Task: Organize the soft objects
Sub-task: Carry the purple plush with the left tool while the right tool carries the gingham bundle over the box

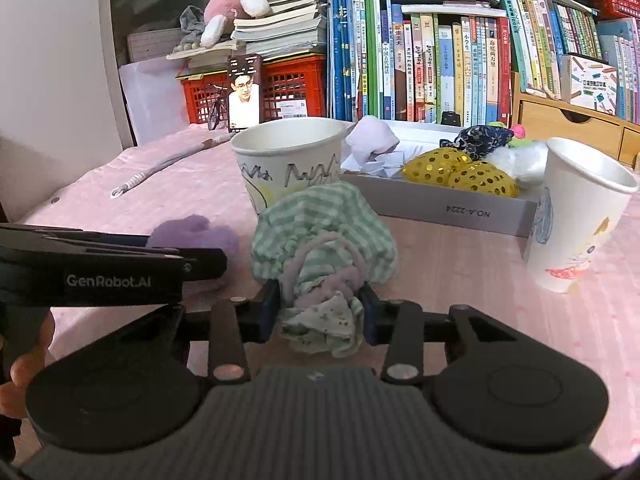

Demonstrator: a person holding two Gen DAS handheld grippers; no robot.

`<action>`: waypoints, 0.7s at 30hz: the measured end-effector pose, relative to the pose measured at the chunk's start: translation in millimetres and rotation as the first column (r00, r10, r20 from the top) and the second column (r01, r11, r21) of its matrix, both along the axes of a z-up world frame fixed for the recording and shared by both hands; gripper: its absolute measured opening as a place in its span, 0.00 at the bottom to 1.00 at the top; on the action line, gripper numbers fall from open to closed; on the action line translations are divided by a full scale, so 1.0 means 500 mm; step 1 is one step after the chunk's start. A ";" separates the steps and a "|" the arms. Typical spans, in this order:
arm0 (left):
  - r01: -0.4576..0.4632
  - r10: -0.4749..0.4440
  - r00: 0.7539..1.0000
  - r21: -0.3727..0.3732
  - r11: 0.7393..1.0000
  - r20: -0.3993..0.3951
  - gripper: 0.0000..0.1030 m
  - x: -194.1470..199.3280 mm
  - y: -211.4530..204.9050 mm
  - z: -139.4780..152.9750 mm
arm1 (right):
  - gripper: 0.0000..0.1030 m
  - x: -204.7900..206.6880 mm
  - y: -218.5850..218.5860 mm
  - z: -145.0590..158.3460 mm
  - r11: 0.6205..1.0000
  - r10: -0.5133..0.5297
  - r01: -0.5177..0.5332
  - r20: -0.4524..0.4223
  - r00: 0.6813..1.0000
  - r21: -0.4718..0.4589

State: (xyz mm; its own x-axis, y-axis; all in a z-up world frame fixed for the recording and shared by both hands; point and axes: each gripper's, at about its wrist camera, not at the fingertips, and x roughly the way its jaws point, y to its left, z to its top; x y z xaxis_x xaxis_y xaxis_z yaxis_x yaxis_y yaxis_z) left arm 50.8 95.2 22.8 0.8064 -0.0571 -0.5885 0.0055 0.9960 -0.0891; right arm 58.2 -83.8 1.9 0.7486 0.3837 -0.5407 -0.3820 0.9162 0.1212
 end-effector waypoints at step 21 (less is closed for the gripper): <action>0.050 -0.049 0.990 -0.002 0.999 0.131 0.63 -0.035 -0.010 0.150 | 0.42 -0.015 -0.063 0.098 0.998 -0.045 0.041 0.080 0.996 0.048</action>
